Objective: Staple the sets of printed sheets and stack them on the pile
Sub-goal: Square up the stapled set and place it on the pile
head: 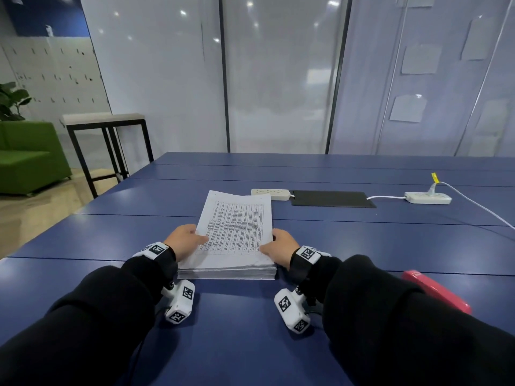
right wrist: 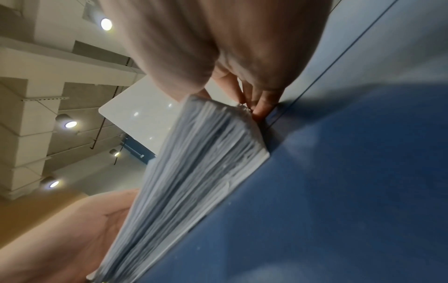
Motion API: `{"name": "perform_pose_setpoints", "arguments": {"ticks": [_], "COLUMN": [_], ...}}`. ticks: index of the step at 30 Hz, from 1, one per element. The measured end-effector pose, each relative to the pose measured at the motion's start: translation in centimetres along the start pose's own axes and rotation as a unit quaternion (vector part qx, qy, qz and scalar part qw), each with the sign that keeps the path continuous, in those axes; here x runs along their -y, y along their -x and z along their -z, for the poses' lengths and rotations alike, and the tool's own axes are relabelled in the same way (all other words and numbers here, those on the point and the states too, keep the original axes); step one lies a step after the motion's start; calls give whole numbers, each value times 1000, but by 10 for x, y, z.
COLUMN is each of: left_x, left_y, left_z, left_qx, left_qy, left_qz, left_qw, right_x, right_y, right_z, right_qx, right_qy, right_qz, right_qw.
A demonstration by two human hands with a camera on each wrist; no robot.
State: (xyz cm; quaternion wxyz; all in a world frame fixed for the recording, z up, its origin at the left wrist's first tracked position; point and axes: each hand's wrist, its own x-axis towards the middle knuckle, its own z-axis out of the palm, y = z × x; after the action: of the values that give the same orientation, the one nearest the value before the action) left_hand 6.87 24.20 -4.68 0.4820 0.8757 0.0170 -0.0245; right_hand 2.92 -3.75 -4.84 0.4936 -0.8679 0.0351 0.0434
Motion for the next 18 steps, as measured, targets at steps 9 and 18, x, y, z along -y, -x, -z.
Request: {"name": "perform_pose_setpoints", "arguments": {"ticks": [9, 18], "left_x": [-10, -13], "left_y": [14, 47], "left_z": [1, -9], "left_qx": [1, 71], "left_qy": [112, 352], "left_qz": [13, 37], "left_qw": [994, 933], "right_x": [-1, -3], "right_y": [-1, 5], "right_z": [-6, -8], "right_qx": [-23, -2], "right_qy": [-44, 64], "right_qz": [25, 51], "right_qw": [998, 997]}}
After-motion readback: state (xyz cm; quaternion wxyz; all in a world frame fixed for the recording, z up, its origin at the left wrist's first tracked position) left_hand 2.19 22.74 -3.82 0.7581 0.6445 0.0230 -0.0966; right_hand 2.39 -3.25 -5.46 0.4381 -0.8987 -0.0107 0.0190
